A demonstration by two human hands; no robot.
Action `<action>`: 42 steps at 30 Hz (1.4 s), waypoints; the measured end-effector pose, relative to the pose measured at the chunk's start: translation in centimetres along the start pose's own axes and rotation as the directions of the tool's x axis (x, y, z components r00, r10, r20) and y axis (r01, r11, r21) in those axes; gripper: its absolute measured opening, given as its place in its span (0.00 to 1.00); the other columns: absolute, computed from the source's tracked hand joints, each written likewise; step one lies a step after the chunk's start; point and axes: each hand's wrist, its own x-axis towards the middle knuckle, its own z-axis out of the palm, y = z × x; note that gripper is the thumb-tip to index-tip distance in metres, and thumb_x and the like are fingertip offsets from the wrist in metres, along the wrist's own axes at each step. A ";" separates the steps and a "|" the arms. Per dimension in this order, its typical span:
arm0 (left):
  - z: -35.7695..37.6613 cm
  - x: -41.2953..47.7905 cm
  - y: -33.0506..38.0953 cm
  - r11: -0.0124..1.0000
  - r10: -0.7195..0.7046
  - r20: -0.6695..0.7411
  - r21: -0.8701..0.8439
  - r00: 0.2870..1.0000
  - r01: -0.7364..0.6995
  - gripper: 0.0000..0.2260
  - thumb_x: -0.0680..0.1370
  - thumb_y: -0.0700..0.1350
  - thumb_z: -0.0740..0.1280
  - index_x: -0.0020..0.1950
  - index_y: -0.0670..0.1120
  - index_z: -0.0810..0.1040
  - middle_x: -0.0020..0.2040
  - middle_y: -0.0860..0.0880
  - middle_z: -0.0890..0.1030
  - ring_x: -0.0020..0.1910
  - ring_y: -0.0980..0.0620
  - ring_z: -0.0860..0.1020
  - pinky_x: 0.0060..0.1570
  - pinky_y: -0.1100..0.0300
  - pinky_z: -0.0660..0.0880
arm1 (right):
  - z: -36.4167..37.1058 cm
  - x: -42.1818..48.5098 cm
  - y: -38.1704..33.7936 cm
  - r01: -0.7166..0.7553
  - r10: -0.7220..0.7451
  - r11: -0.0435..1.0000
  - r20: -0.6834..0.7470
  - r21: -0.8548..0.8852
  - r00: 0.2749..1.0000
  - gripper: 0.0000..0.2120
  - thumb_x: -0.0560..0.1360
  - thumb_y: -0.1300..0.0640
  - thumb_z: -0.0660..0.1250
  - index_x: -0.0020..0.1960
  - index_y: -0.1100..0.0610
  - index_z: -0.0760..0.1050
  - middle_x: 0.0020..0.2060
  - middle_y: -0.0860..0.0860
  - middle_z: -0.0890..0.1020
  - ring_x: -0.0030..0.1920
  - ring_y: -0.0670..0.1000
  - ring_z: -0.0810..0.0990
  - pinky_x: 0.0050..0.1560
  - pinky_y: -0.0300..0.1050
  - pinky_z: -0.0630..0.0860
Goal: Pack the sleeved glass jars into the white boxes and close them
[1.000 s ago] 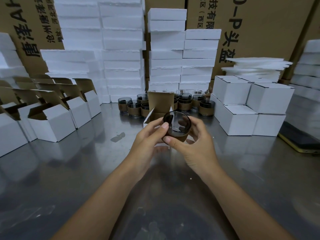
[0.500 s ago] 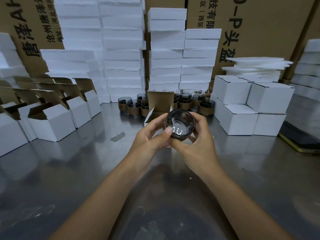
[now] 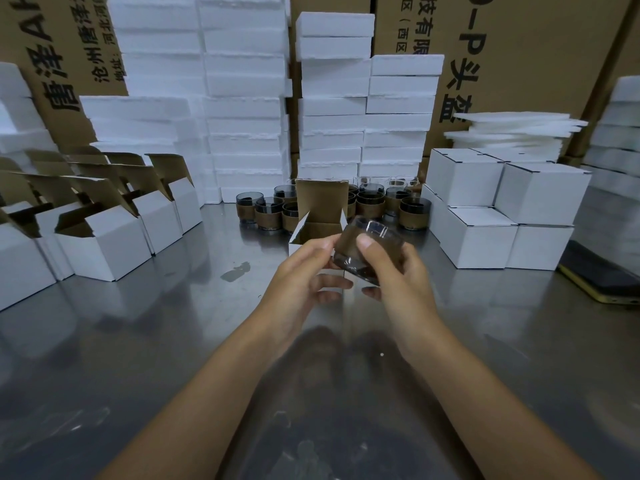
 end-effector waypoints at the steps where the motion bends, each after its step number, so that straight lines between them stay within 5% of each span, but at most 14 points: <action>1: 0.0 0.0 0.0 1.000 0.001 0.014 0.022 1.000 -0.001 0.18 0.71 0.56 0.63 0.58 0.51 0.79 0.45 0.50 0.82 0.41 0.52 0.80 0.50 0.53 0.73 | 0.0 0.1 -0.1 -0.044 0.044 0.999 -0.002 0.002 0.999 0.17 0.69 0.43 0.69 0.53 0.51 0.75 0.42 0.44 0.84 0.41 0.40 0.82 0.35 0.36 0.74; 5: 0.0 -0.1 -0.3 0.995 0.015 0.042 0.103 0.999 -0.019 0.19 0.69 0.60 0.65 0.58 0.57 0.78 0.48 0.49 0.83 0.42 0.52 0.81 0.46 0.59 0.77 | 0.3 0.2 -0.2 -0.197 0.198 0.979 -0.019 0.053 0.980 0.26 0.65 0.36 0.64 0.57 0.52 0.75 0.46 0.51 0.83 0.39 0.46 0.81 0.33 0.40 0.72; 11: 0.1 -0.3 -0.4 0.988 -0.002 0.049 0.153 0.999 -0.005 0.25 0.65 0.66 0.65 0.60 0.61 0.76 0.51 0.44 0.81 0.40 0.54 0.79 0.39 0.64 0.75 | -0.2 0.2 -0.3 -0.389 0.378 0.917 0.117 0.090 0.919 0.18 0.70 0.36 0.62 0.38 0.49 0.81 0.36 0.50 0.85 0.36 0.48 0.82 0.35 0.43 0.72; 16: 0.3 -0.4 -0.4 0.986 0.006 0.049 0.168 0.999 -0.014 0.27 0.66 0.66 0.65 0.62 0.57 0.76 0.48 0.45 0.81 0.37 0.57 0.77 0.39 0.64 0.73 | -0.1 0.1 -0.4 -0.416 0.405 0.905 0.118 0.093 0.907 0.18 0.70 0.36 0.62 0.38 0.49 0.82 0.38 0.51 0.85 0.38 0.49 0.82 0.35 0.42 0.72; 20: 0.3 -0.2 -0.4 0.985 0.015 -0.003 0.173 1.000 -0.014 0.29 0.65 0.66 0.64 0.63 0.55 0.75 0.53 0.45 0.82 0.47 0.53 0.81 0.45 0.60 0.76 | 0.1 0.1 -0.5 -0.357 0.355 0.934 0.071 0.023 0.932 0.21 0.69 0.33 0.61 0.42 0.48 0.81 0.39 0.49 0.85 0.38 0.46 0.82 0.36 0.42 0.72; 25: 0.3 0.0 -0.3 0.988 0.045 -0.088 0.153 0.995 -0.031 0.18 0.75 0.56 0.62 0.62 0.51 0.76 0.51 0.48 0.83 0.51 0.52 0.81 0.50 0.57 0.77 | 0.5 -0.5 -0.6 -0.127 0.126 0.992 -0.040 -0.019 0.991 0.43 0.50 0.31 0.70 0.59 0.53 0.72 0.49 0.50 0.82 0.43 0.43 0.82 0.36 0.35 0.76; 30: 0.2 0.1 -0.1 0.985 0.073 -0.119 0.167 0.990 -0.052 0.11 0.80 0.47 0.60 0.60 0.49 0.77 0.51 0.51 0.83 0.51 0.54 0.81 0.49 0.59 0.79 | 0.1 -0.4 -0.6 0.001 -0.003 1.000 -0.079 -0.028 0.997 0.22 0.62 0.53 0.78 0.50 0.48 0.69 0.42 0.41 0.77 0.36 0.28 0.77 0.32 0.25 0.72; 36: 0.2 0.2 -0.2 0.984 0.091 -0.227 0.168 0.970 -0.053 0.09 0.80 0.43 0.61 0.56 0.51 0.78 0.47 0.50 0.82 0.44 0.56 0.81 0.41 0.64 0.77 | 0.2 -0.6 -0.3 0.141 -0.145 0.987 -0.035 -0.082 0.989 0.28 0.64 0.62 0.78 0.57 0.50 0.67 0.45 0.41 0.76 0.39 0.26 0.75 0.34 0.21 0.69; 42: -0.6 0.6 -1.0 0.817 0.280 -0.337 0.575 0.899 -0.039 0.13 0.80 0.44 0.60 0.62 0.58 0.72 0.49 0.50 0.71 0.42 0.56 0.74 0.35 0.79 0.68 | 0.2 -0.6 0.3 0.248 -0.251 0.956 0.004 -0.157 0.968 0.29 0.62 0.63 0.78 0.56 0.45 0.69 0.49 0.39 0.77 0.49 0.33 0.76 0.47 0.26 0.73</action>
